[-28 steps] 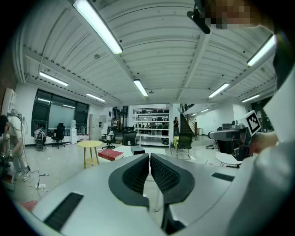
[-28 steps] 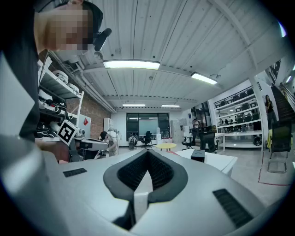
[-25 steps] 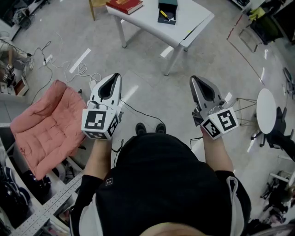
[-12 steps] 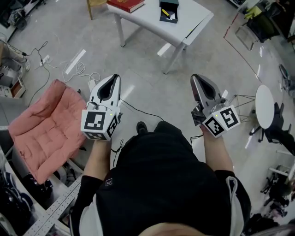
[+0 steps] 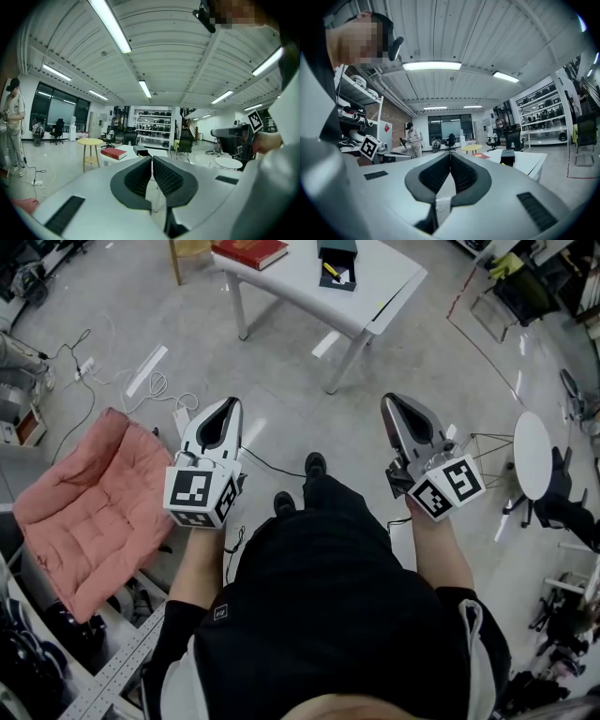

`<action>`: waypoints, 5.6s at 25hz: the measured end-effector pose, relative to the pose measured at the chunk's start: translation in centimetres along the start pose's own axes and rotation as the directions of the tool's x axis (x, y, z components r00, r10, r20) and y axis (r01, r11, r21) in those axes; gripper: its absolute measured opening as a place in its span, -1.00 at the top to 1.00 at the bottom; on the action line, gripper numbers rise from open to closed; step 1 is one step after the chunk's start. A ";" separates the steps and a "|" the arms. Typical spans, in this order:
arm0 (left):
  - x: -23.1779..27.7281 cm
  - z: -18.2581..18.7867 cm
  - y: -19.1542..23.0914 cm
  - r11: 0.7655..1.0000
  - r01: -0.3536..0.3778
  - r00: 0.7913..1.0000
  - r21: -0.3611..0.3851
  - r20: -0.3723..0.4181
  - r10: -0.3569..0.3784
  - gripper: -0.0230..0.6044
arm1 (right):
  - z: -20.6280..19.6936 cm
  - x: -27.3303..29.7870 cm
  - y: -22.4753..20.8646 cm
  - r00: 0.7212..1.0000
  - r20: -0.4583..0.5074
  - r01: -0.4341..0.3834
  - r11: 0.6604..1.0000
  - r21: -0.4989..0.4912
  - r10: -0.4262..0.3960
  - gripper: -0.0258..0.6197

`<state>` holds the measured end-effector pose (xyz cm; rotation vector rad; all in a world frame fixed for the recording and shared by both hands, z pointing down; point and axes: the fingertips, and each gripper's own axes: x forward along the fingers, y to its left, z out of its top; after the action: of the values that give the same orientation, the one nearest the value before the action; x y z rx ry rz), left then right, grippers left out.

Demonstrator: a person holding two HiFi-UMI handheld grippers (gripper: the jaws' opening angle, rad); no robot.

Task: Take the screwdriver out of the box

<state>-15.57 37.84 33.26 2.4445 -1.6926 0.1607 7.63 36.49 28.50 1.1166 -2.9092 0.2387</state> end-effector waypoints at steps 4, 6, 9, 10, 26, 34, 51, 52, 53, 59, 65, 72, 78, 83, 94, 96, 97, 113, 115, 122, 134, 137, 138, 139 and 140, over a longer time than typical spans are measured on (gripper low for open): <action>1.5 0.1 0.1 1.000 0.006 1.000 0.012 -0.015 -0.006 0.85 | -0.3 0.8 -1.3 1.000 0.004 -0.001 1.000 0.016 0.001 0.83; 2.6 0.3 0.3 1.000 0.005 1.000 0.020 -0.018 -0.005 0.85 | -0.4 1.4 -2.4 1.000 0.005 -0.003 1.000 0.023 0.003 0.83; 4.8 0.8 0.3 1.000 0.007 1.000 0.027 -0.025 -0.006 0.85 | -0.6 2.4 -4.5 1.000 0.004 -0.005 0.999 0.032 0.005 0.83; 5.6 1.0 0.2 1.000 0.010 1.000 0.028 -0.028 -0.009 0.85 | -0.5 2.7 -5.3 1.000 0.005 -0.006 0.999 0.036 0.006 0.83; 22.9 3.2 -1.7 0.999 0.020 0.995 0.042 -0.096 -0.016 0.85 | -1.1 8.3 -21.1 0.998 -0.010 -0.053 0.993 0.106 0.055 0.83; 27.2 4.0 -1.8 0.999 -0.027 0.994 0.043 -0.105 0.032 0.85 | -1.1 10.5 -25.9 0.995 -0.027 -0.094 0.988 0.124 0.098 0.83; 37.1 5.2 3.0 1.000 0.014 0.998 0.003 -0.068 -0.014 0.85 | 0.0 17.7 -32.7 0.994 -0.084 -0.059 0.992 0.108 0.068 0.83; 38.1 5.3 3.7 1.000 0.022 0.998 0.002 -0.066 -0.021 0.85 | 0.0 18.6 -33.3 0.994 -0.088 -0.053 0.993 0.107 0.063 0.83; 39.1 5.4 4.5 1.000 0.027 0.998 0.002 -0.065 -0.027 0.85 | 0.0 19.6 -33.8 0.994 -0.093 -0.048 0.993 0.106 0.058 0.83; 45.0 6.6 10.0 0.998 0.061 0.996 0.007 -0.066 -0.060 0.85 | 0.9 27.2 -36.4 0.989 -0.144 0.009 0.993 0.115 0.008 0.82; 49.6 7.8 16.2 0.994 0.104 0.993 0.018 -0.064 -0.102 0.85 | 1.4 34.3 -38.4 0.989 -0.147 0.043 0.994 0.102 -0.028 0.82; 54.1 8.0 19.3 0.987 0.159 0.984 0.000 -0.083 -0.158 0.85 | 1.4 38.8 -40.5 0.981 -0.174 0.099 0.991 0.094 -0.082 0.82; 58.1 8.5 19.2 0.984 0.180 0.978 0.016 -0.109 -0.177 0.85 | 0.1 40.7 -44.2 0.979 -0.185 0.115 0.983 0.143 -0.087 0.82; 61.2 8.8 18.9 0.986 0.162 0.979 0.044 -0.132 -0.155 0.85 | -0.9 41.6 -47.2 0.974 -0.212 0.112 0.981 0.156 -0.077 0.82; 66.4 6.8 17.3 0.987 0.140 0.973 0.074 -0.195 -0.123 0.85 | -5.6 44.3 -51.7 0.935 -0.354 0.040 0.989 0.143 0.013 0.82; 66.9 5.9 17.6 0.987 0.147 0.969 0.061 -0.207 -0.131 0.85 | -6.9 45.4 -51.6 0.919 -0.392 0.030 0.989 0.147 0.030 0.82; 67.3 5.4 17.8 0.987 0.152 0.968 0.054 -0.212 -0.137 0.85 | -7.5 46.0 -51.6 0.911 -0.412 0.027 0.989 0.143 0.034 0.82; 70.2 -0.1 20.1 0.969 0.226 0.941 -0.095 -0.235 -0.242 0.85 | -17.1 51.8 -52.4 0.710 -0.704 0.025 0.998 0.051 0.018 0.61; 70.3 -0.3 20.3 0.968 0.227 0.941 -0.103 -0.231 -0.246 0.85 | -18.4 52.0 -52.3 0.674 -0.738 0.022 0.999 0.042 0.016 0.61; 70.5 -0.3 21.0 0.965 0.232 0.944 -0.121 -0.210 -0.253 0.85 | -21.8 51.8 -52.7 0.547 -0.837 0.008 1.000 -0.019 -0.020 0.61; 70.2 0.6 22.4 0.963 0.231 0.950 -0.135 -0.181 -0.253 0.85 | -25.2 50.6 -53.0 0.357 -0.932 -0.058 0.994 -0.089 -0.063 0.49; 70.1 0.8 22.8 0.964 0.232 0.951 -0.131 -0.177 -0.253 0.85 | -25.6 50.5 -52.9 0.329 -0.942 -0.092 0.990 -0.109 -0.073 0.49; 70.1 0.8 22.9 0.964 0.233 0.951 -0.130 -0.175 -0.254 0.85 | -25.8 50.4 -52.9 0.315 -0.945 -0.103 0.987 -0.120 -0.082 0.49; 70.1 0.8 23.1 0.963 0.234 0.951 -0.131 -0.174 -0.255 0.85 | -25.9 50.3 -52.9 0.301 -0.949 -0.117 0.984 -0.136 -0.095 0.49; 70.1 0.8 23.2 0.963 0.235 0.951 -0.133 -0.174 -0.256 0.85 | -26.0 50.3 -52.8 0.290 -0.951 -0.133 0.979 -0.155 -0.111 0.49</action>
<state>-12.60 -34.67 46.82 2.4430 -1.2731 0.2513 4.35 -31.75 64.91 0.5381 -1.7335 0.4145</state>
